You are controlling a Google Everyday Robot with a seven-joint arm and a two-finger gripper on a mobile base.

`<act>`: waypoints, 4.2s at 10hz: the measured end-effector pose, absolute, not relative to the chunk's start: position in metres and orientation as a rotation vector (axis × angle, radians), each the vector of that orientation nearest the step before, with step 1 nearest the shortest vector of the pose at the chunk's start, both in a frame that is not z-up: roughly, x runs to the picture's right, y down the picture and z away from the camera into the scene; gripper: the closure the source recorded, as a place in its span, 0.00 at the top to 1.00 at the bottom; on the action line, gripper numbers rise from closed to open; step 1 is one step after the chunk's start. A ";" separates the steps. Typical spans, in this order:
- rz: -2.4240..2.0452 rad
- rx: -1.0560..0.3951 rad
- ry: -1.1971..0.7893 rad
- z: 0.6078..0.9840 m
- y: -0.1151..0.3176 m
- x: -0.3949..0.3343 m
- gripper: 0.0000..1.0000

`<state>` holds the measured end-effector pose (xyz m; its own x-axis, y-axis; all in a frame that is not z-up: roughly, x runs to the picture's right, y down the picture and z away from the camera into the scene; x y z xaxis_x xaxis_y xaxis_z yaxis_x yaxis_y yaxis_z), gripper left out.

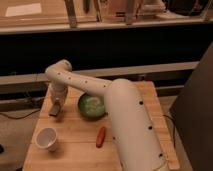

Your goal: Place the eraser in the ceramic cup

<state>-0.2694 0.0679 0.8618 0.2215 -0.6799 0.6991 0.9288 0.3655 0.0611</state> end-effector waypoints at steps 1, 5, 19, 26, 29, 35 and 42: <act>-1.148 -0.404 -0.722 0.857 0.066 -0.269 0.00; -1.081 -0.387 -0.767 0.827 0.058 -0.260 0.00; -0.727 -0.592 -0.773 0.719 0.048 -0.271 0.00; -0.595 -0.635 -0.949 0.670 0.071 -0.274 0.00; -0.572 -0.697 -0.998 0.644 0.084 -0.279 0.00; -0.528 -0.808 -1.067 0.627 0.120 -0.290 0.00; -0.476 -0.837 -1.165 0.621 0.156 -0.295 0.00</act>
